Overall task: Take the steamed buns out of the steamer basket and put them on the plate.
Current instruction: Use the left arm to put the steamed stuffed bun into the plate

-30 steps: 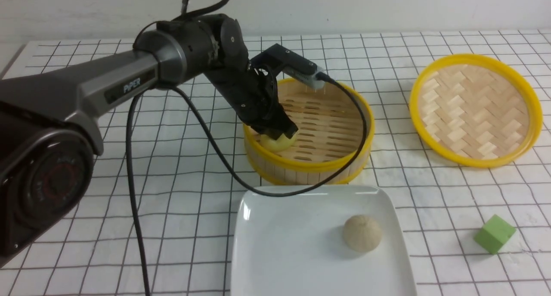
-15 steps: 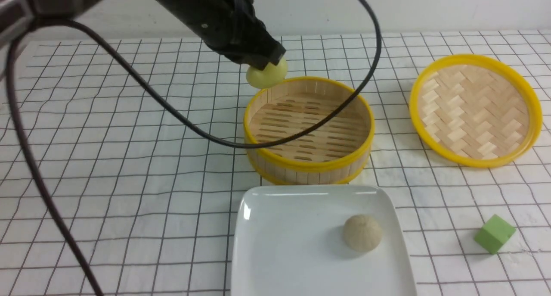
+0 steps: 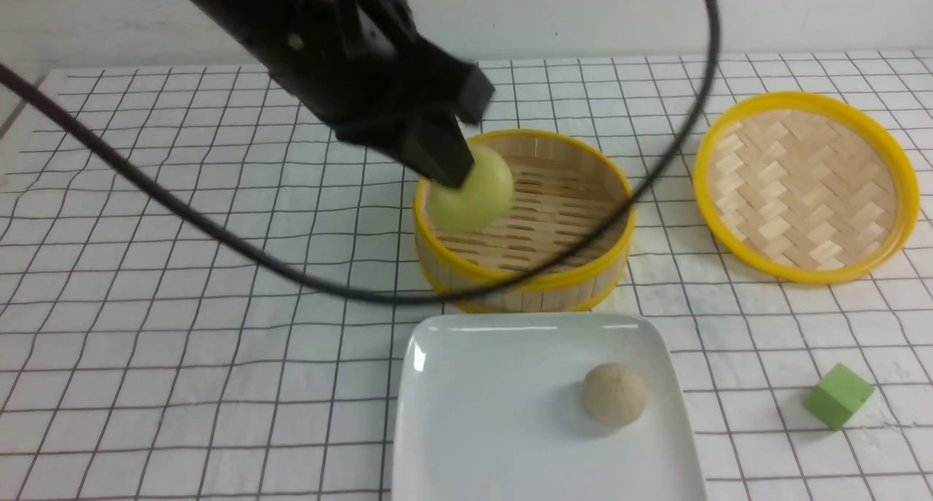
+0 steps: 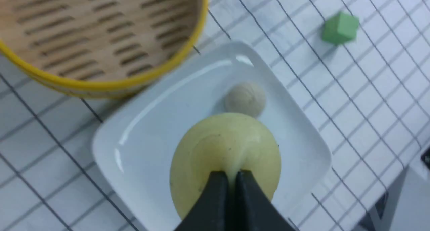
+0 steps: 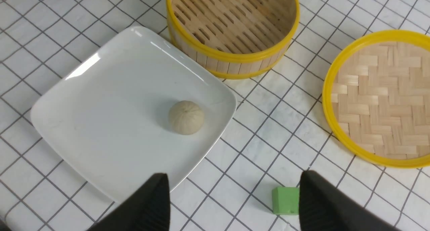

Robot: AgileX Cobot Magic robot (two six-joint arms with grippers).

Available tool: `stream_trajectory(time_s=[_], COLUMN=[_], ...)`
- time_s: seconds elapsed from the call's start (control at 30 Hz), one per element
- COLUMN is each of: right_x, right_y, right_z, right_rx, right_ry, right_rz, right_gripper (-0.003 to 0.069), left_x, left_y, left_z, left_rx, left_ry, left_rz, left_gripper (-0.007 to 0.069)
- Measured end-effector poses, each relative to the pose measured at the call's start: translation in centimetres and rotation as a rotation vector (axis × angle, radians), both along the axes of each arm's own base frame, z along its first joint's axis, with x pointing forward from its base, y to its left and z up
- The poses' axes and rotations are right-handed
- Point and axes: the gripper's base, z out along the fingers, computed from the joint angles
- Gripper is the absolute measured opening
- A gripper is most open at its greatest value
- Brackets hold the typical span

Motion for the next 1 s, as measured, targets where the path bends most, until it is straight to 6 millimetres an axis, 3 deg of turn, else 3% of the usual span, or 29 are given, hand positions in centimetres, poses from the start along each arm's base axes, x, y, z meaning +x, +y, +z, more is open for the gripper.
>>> stream_trajectory(time_s=[0.07, 0.1, 0.2, 0.37, 0.47, 0.63, 1.0], right_x=[0.0, -0.1, -0.1, -0.2, -0.5, -0.7, -0.7], right_y=[0.0, 0.0, 0.0, 0.2, 0.2, 0.4, 0.5], right_z=[0.0, 0.0, 0.0, 0.0, 0.1, 0.2, 0.2], right_rx=[0.003, 0.003, 0.005, 0.016, 0.017, 0.035, 0.034], right_ry=[0.004, 0.002, 0.004, 0.009, 0.003, 0.003, 0.003], right_rz=[0.003, 0.003, 0.005, 0.018, 0.034, 0.065, 0.073], right_gripper=[0.0504, 0.0504, 0.0504, 0.0504, 0.0504, 0.0504, 0.0504], left_x=[-1.5, -1.6, -3.2, -3.1, -2.7, -1.7, -0.8], left_y=[-1.5, -1.6, -3.4, -2.9, -2.4, -2.7, -3.5], left_z=[-2.7, -3.0, -7.7, -11.8, -13.2, -13.6, -17.1], left_rx=[0.069, 0.078, 0.144, 0.185, 0.203, 0.181, 0.239], left_ry=[0.049, 0.049, 0.020, -0.050, -0.126, -0.228, -0.164], left_rz=[-0.064, -0.069, -0.114, -0.074, -0.066, -0.057, -0.070], left_gripper=[0.0015, 0.0015, 0.0015, 0.0015, 0.0016, 0.0016, 0.0016])
